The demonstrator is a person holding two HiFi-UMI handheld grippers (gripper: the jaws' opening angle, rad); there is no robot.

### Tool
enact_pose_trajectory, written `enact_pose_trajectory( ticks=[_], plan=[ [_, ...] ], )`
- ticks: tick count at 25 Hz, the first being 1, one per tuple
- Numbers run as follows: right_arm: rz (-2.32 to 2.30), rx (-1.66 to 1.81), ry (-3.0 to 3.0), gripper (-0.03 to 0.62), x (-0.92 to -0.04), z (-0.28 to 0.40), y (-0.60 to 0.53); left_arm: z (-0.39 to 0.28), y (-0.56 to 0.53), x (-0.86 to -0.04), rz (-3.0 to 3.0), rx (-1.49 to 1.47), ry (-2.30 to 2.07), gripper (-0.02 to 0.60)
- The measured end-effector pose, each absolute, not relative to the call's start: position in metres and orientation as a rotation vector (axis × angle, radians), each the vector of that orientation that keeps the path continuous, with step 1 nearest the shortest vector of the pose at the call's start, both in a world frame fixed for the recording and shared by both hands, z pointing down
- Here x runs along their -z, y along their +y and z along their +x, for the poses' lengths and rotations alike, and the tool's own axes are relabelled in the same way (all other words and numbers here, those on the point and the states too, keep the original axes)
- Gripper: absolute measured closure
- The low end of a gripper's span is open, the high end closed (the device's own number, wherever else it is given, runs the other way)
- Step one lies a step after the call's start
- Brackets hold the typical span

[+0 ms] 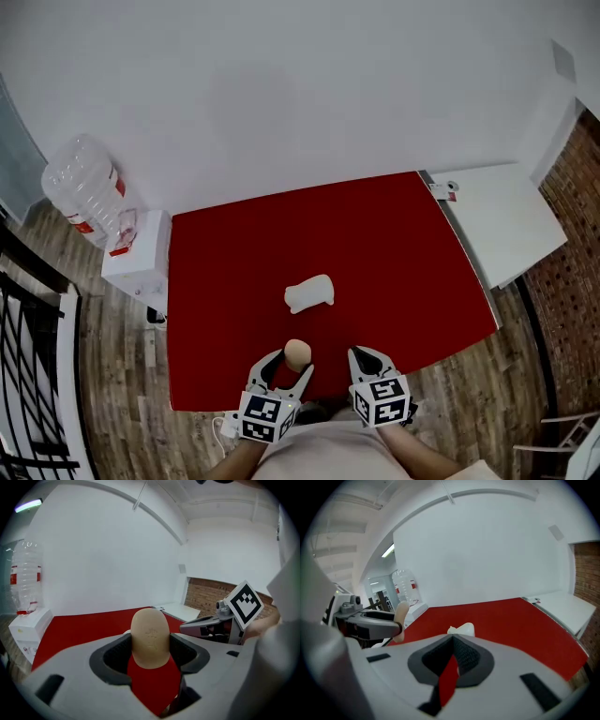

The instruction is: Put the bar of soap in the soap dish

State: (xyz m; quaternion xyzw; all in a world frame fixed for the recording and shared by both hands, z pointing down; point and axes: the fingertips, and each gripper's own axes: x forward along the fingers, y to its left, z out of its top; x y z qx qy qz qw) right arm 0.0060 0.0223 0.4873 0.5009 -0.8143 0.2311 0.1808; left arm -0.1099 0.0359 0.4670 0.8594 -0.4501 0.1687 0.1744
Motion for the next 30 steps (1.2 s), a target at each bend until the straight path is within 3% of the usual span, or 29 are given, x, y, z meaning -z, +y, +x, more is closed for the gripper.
enact_pose_trajectory(
  ticks=[17,30],
  plan=[
    [1.248,-0.650,-2.279,0.591,-0.496,-0.004,-0.056,-0.100,-0.040,-0.489,2.353,-0.495,-1.272,0.319],
    [1.279,-0.737,-2.250,0.591,-0.522,-0.004,-0.095,-0.102,-0.118,-0.522,2.641,-0.861,-0.950,0.319]
  ],
)
